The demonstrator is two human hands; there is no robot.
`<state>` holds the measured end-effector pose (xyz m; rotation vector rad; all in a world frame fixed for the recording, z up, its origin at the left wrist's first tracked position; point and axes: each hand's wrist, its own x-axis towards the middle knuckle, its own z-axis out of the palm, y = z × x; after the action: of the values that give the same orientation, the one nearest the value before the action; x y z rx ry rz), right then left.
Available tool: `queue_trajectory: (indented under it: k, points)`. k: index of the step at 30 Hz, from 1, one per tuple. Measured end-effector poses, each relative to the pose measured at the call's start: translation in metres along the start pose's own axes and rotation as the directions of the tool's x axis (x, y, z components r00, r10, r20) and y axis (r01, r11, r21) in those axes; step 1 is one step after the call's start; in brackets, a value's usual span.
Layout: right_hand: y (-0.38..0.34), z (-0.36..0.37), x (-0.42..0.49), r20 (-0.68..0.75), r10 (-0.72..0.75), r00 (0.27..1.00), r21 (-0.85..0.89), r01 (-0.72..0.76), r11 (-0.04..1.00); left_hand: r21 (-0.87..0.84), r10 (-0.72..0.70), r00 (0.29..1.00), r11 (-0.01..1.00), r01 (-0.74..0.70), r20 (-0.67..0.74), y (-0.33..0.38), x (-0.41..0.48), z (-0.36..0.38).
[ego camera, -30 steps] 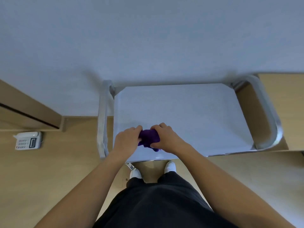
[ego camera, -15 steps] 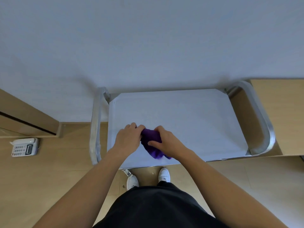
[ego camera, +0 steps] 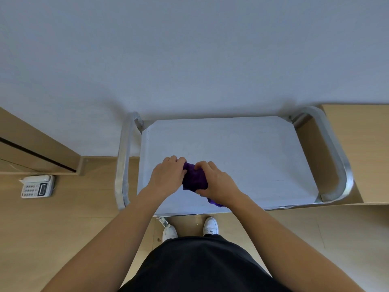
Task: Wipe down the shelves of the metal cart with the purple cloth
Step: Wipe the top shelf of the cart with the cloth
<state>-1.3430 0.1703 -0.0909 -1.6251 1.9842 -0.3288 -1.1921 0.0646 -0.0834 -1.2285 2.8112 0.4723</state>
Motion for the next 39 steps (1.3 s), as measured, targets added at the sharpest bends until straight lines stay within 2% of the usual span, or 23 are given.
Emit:
queue_trajectory:
  k: [3, 5, 8, 10, 12, 16, 21, 25, 27, 29, 31, 34, 37, 39]
  points:
    - [-0.001, 0.000, 0.000, -0.053, 0.026, 0.998, 0.001, -0.026, 1.000, -0.001, -0.004, 1.000, 1.000, 0.004, 0.001, 0.003, 0.000, 0.002]
    - [-0.003, -0.002, 0.002, -0.080, 0.074, 0.994, 0.084, -0.067, 0.994, -0.024, -0.002, 1.000, 1.000, 0.002, -0.003, 0.005, -0.001, 0.001]
    - [-0.005, -0.006, 0.005, -0.092, 0.217, 0.972, 0.263, -0.187, 0.947, -0.092, -0.041, 0.996, 0.995, 0.034, -0.080, 0.010, -0.002, 0.001]
    - [-0.006, -0.008, 0.008, -0.063, 0.310, 0.949, 0.406, -0.259, 0.877, -0.137, -0.089, 0.990, 0.988, 0.073, -0.114, 0.013, -0.001, 0.002]
    - [-0.008, -0.009, 0.011, -0.044, 0.374, 0.926, 0.509, -0.301, 0.806, -0.143, -0.125, 0.988, 0.983, 0.111, -0.089, 0.016, 0.000, 0.002]
    - [-0.011, -0.011, 0.017, -0.025, 0.413, 0.910, 0.612, -0.313, 0.726, -0.128, -0.046, 0.998, 0.991, 0.051, 0.041, 0.019, 0.001, 0.002]
    - [-0.014, -0.014, 0.019, -0.006, 0.483, 0.876, 0.769, -0.305, 0.562, -0.173, -0.020, 0.997, 0.984, 0.031, 0.070, 0.014, 0.006, 0.003]
    - [-0.015, -0.017, 0.019, 0.093, 0.482, 0.871, 0.884, -0.295, 0.363, -0.336, -0.080, 0.983, 0.932, 0.134, 0.168, 0.014, 0.007, 0.007]
    - [-0.015, -0.019, 0.021, 0.125, 0.483, 0.867, 0.893, -0.310, 0.325, -0.479, -0.077, 0.975, 0.861, 0.170, 0.208, 0.015, 0.010, 0.008]
    - [-0.015, -0.020, 0.022, 0.102, 0.489, 0.867, 0.877, -0.310, 0.367, -0.596, -0.072, 0.979, 0.784, 0.173, 0.189, 0.015, 0.011, 0.010]
    - [-0.011, -0.020, 0.022, 0.021, 0.486, 0.873, 0.835, -0.283, 0.472, -0.645, -0.086, 0.986, 0.747, 0.161, 0.145, 0.011, 0.011, 0.009]
    - [-0.002, -0.023, 0.016, -0.076, 0.430, 0.900, 0.771, -0.221, 0.597, -0.645, -0.100, 0.991, 0.753, 0.132, 0.086, 0.004, 0.010, 0.004]
    - [0.004, -0.022, 0.017, -0.178, 0.299, 0.938, 0.651, -0.116, 0.750, -0.647, -0.032, 0.999, 0.761, 0.053, 0.044, -0.002, 0.011, -0.001]
    - [0.005, -0.020, 0.020, -0.173, 0.290, 0.941, 0.560, -0.148, 0.815, -0.616, 0.005, 0.998, 0.787, 0.038, 0.069, -0.007, 0.011, -0.001]
